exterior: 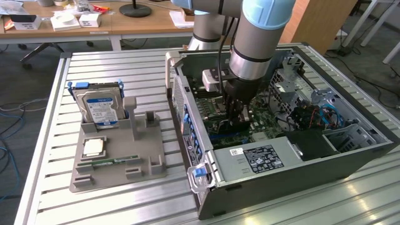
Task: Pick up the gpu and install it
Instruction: 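Insert the gpu into the slot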
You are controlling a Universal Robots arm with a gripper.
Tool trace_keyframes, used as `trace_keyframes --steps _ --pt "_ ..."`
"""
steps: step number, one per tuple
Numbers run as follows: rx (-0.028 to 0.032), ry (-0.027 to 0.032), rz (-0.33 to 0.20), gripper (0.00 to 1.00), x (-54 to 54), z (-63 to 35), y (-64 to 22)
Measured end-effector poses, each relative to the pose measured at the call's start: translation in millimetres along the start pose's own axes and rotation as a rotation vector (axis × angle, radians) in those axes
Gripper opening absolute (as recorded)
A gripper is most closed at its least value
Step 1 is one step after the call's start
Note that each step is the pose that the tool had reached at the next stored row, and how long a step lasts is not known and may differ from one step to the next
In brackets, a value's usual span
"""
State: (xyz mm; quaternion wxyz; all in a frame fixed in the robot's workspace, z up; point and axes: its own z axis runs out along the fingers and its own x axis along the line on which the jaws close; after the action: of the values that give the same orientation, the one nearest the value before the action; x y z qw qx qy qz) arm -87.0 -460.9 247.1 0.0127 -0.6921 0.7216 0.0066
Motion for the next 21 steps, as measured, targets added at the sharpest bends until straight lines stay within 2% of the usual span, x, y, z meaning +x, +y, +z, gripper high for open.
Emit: trace_keyframes --steps 21 --pt "-0.0001 0.0004 0.000 0.26 0.1 1.2 0.0"
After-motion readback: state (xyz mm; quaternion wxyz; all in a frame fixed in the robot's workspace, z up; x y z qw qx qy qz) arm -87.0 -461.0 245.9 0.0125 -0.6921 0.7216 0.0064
